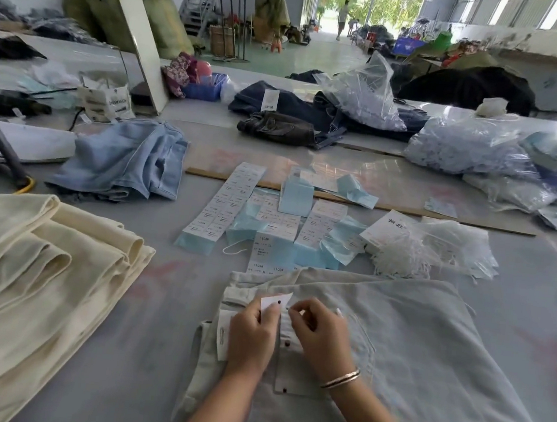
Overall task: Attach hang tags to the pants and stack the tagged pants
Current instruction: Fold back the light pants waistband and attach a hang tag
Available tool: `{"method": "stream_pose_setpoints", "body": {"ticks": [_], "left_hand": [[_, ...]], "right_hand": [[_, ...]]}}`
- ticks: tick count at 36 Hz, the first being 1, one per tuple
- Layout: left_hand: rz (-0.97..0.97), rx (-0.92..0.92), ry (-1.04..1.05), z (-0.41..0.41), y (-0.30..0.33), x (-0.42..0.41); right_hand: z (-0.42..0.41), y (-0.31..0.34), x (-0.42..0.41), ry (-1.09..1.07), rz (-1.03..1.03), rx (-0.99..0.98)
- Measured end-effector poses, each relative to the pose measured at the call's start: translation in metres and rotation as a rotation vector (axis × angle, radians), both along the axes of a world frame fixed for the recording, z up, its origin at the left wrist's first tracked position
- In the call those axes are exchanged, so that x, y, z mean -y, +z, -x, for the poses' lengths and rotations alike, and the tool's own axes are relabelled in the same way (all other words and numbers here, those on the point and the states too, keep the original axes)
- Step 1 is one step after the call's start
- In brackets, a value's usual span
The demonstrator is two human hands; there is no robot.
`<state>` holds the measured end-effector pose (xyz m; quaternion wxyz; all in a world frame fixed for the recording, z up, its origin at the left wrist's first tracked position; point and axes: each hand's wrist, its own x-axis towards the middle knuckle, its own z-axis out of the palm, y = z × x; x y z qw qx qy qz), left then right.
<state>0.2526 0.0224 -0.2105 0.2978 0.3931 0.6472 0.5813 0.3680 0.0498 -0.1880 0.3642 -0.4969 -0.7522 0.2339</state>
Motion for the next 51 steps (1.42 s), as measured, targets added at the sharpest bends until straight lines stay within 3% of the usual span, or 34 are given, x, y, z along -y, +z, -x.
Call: {"method": "stream_pose_setpoints", "body": {"ticks": [14,21,29,34,37,39,43,47,51], "left_hand": [[-0.047,-0.061,-0.134,-0.002,0.005,0.004],[-0.098,0.139,-0.194,-0.002,0.01,0.008],[-0.029,-0.047,-0.209,0.003,0.008,0.004],[-0.027,0.026,-0.124,0.003,0.017,0.004],[-0.014,0.033,-0.042,0.008,0.024,0.003],[0.0,-0.047,-0.05,0.011,0.03,0.002],[-0.027,-0.228,-0.033,0.015,0.044,0.003],[-0.057,-0.343,-0.178,0.016,0.056,0.006],[-0.069,-0.158,-0.212,0.022,0.063,0.006]], "right_hand": [[0.001,0.002,-0.008,-0.005,0.037,0.075],[-0.001,0.006,-0.007,0.014,0.045,0.108],[-0.003,-0.001,-0.007,0.009,0.043,0.104],[-0.011,-0.002,-0.006,0.049,0.108,0.009],[-0.021,-0.001,-0.006,0.033,0.202,-0.143],[-0.026,0.001,-0.007,-0.012,0.226,-0.232],[-0.03,0.009,-0.012,-0.078,0.165,-0.227],[-0.023,0.026,-0.012,0.088,0.126,-0.193],[-0.007,0.038,-0.007,0.193,0.239,-0.162]]}}
